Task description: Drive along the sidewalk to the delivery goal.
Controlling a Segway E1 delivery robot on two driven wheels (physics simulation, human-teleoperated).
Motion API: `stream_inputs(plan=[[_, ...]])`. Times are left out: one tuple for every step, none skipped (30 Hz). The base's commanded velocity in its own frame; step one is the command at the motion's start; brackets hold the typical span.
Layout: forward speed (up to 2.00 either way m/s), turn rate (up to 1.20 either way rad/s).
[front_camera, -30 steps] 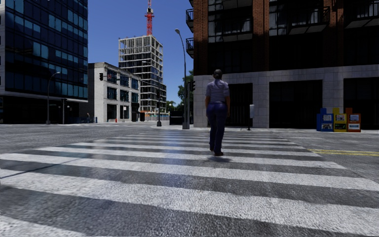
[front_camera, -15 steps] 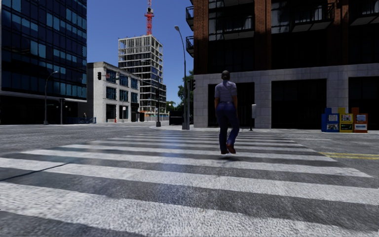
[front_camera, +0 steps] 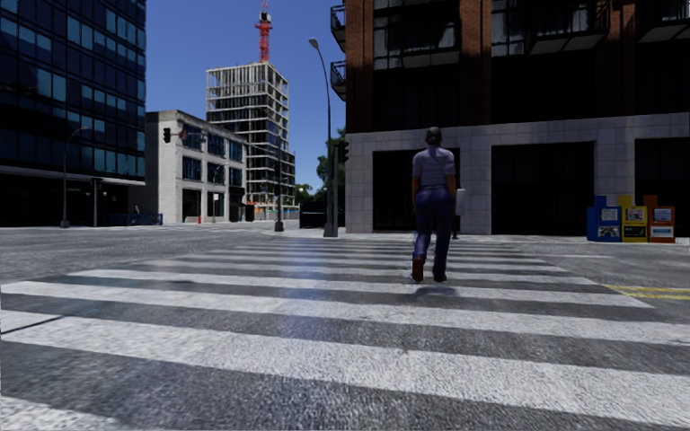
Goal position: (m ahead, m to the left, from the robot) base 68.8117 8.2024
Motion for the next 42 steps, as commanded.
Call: stream_inputs(plan=[[2.00,-0.23],[2.00,-0.23],[2.00,-0.27],[2.00,-0.27],[2.00,-0.33],[2.00,-0.34],[2.00,-0.34],[2.00,-0.35],[2.00,-0.35],[2.00,-0.35],[2.00,-0.35],[2.00,-0.35],[2.00,-0.35],[2.00,-0.35],[2.00,-0.35],[2.00,-0.35],[2.00,-0.35],[2.00,-0.35],[2.00,-0.35],[2.00,-0.35],[2.00,-0.35],[2.00,-0.35],[2.00,-0.35],[2.00,-0.35],[2.00,-0.21],[2.00,0.00],[2.00,0.00],[2.00,0.00],[2.00,0.00],[2.00,0.00],[2.00,0.00],[2.00,0.00],[2.00,0.00],[2.00,0.00],[2.00,0.00],[2.00,0.00],[2.00,0.00],[2.00,0.00],[2.00,0.00],[2.00,0.00],[2.00,0.00],[2.00,0.00]])
